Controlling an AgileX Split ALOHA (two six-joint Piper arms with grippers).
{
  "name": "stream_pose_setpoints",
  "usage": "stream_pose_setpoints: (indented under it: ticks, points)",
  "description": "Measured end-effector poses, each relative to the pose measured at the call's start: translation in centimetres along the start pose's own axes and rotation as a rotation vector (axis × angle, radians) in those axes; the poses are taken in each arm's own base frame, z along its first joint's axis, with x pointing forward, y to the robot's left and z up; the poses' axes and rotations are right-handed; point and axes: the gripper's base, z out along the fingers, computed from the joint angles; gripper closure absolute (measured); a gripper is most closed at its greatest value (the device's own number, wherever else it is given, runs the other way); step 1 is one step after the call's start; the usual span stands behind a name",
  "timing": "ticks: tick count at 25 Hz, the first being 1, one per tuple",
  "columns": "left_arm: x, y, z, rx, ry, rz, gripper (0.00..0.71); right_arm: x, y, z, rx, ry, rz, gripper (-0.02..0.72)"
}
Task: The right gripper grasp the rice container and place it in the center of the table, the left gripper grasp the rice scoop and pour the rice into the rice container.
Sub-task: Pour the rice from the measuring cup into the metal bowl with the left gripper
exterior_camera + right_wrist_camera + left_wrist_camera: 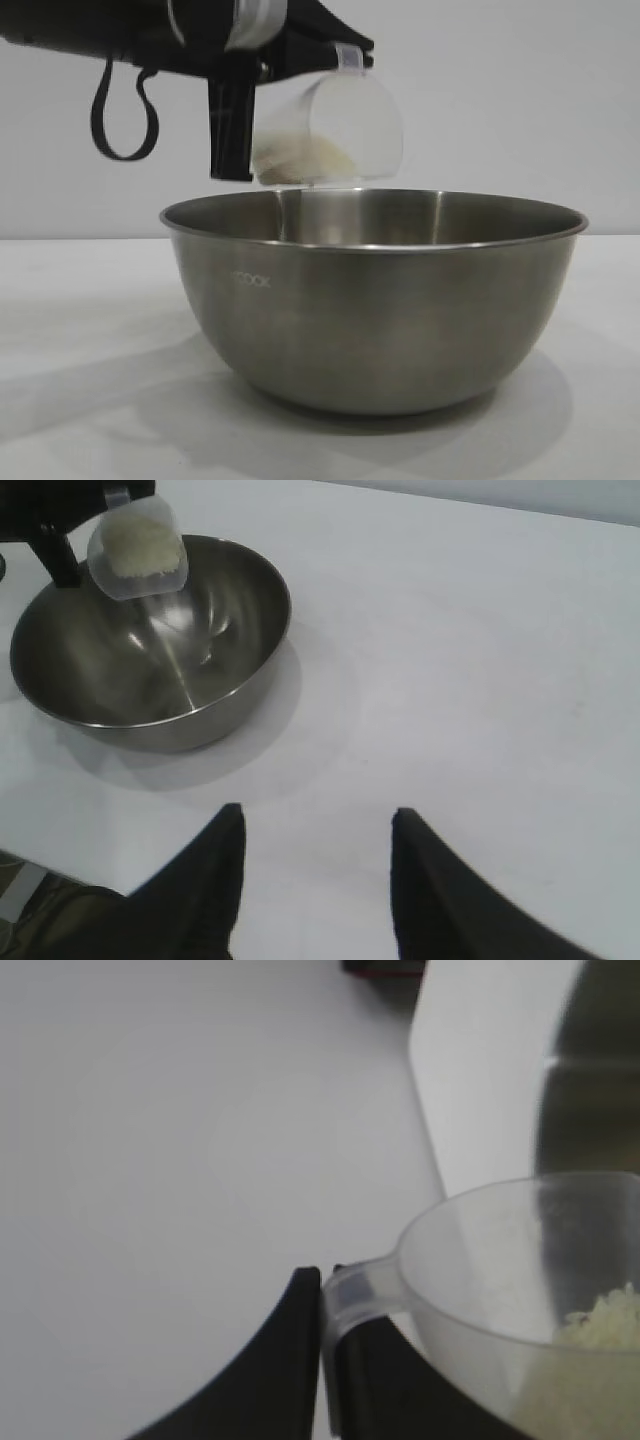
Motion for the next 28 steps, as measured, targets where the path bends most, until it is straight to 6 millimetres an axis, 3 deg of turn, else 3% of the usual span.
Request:
stream_pose_setpoints:
  ticks: [20, 28]
  points:
    - [-0.1, -0.6, 1.4, 0.132, -0.135, 0.431, 0.710, 0.0, 0.0, 0.0, 0.000, 0.000, 0.000, 0.416]
    - [-1.3, -0.5, 2.1, 0.135, -0.198, 0.645, 0.710, 0.0, 0.0, 0.0, 0.000, 0.000, 0.000, 0.416]
